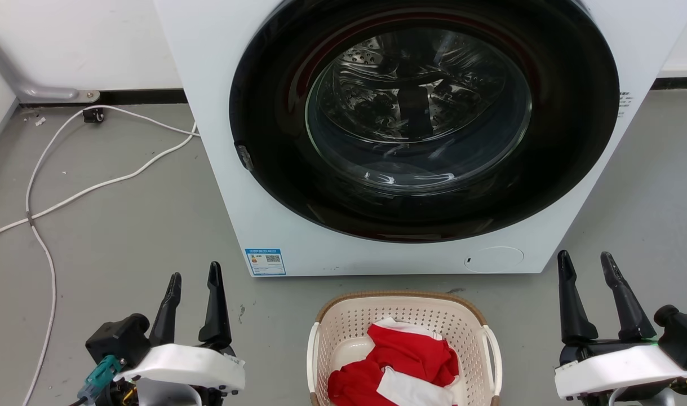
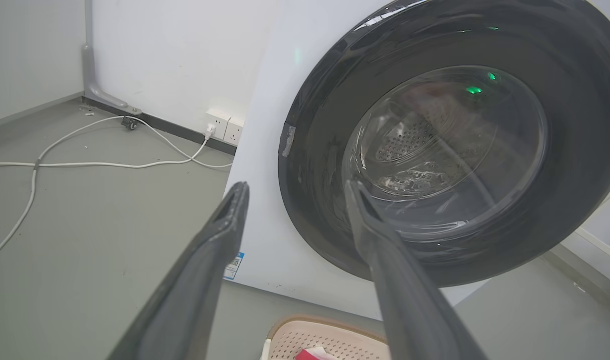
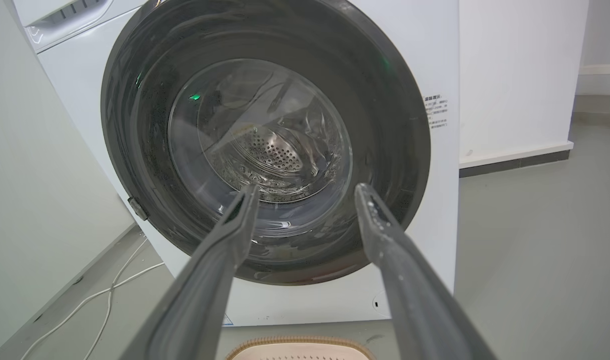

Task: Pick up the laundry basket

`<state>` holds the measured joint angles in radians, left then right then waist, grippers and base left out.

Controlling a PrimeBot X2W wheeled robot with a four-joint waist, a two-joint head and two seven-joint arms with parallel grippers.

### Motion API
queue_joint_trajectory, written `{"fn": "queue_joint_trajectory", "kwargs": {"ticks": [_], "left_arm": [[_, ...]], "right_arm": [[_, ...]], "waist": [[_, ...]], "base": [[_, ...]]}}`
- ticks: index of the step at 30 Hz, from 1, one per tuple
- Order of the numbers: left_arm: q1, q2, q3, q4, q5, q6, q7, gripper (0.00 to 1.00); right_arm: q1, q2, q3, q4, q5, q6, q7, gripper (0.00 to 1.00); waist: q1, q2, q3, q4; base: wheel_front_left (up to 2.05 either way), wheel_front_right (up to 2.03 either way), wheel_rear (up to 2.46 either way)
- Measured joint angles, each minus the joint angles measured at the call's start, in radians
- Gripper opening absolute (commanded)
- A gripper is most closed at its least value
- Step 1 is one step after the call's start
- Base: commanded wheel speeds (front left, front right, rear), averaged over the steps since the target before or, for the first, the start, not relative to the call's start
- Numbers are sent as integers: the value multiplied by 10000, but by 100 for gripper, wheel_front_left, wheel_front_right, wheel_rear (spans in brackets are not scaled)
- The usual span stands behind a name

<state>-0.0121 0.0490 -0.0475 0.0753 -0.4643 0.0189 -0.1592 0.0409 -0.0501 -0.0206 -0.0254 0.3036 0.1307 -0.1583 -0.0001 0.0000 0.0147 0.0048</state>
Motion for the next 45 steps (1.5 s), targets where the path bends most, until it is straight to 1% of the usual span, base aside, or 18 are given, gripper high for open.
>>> {"fn": "queue_joint_trajectory", "kwargs": {"ticks": [11, 31, 45], "left_arm": [[104, 2, -90, -198, 1058, -98, -259, 100], [291, 2, -163, -265, 2809, -111, -662, 100], [382, 2, -270, -222, 3916, -84, -913, 100]], "right_arm": [[120, 0, 52, -265, -1060, 0, -265, 100], [376, 0, 50, -464, -2815, 2, -686, 100], [490, 0, -29, -631, -3726, 2, -922, 100]], "waist": [[0, 0, 2, 33], [0, 0, 18, 70], [0, 0, 50, 65]], "base": [[0, 0, 0], [0, 0, 0], [0, 0, 0]]}}
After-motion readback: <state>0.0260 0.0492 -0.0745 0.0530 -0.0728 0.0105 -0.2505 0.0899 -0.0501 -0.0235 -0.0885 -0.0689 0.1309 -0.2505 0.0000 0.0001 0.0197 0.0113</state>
